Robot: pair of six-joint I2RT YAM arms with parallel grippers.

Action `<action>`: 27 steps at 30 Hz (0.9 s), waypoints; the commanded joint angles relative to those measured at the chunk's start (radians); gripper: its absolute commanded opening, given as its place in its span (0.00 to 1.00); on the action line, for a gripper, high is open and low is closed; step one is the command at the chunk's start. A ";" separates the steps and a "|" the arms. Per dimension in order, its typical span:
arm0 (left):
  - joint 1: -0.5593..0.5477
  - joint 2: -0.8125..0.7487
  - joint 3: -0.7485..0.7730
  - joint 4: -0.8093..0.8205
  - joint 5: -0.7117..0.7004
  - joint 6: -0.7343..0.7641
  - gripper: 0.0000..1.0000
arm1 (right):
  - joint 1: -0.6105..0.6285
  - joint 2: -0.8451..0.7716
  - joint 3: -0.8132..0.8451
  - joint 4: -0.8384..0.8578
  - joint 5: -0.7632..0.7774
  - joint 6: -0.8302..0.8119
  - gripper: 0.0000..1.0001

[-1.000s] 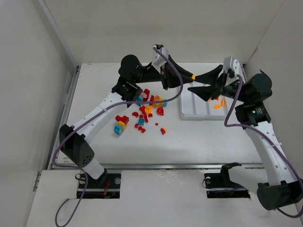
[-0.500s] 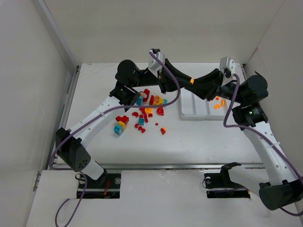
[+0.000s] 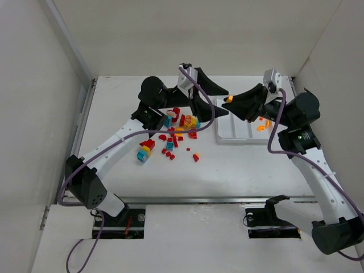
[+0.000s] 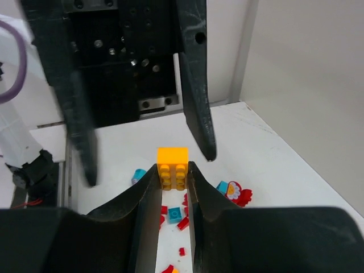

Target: Sort the legos into containers by color

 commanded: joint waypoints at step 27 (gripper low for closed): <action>0.084 -0.277 -0.421 -0.594 -1.027 0.640 1.00 | -0.287 0.747 0.346 -0.770 1.049 -0.041 0.00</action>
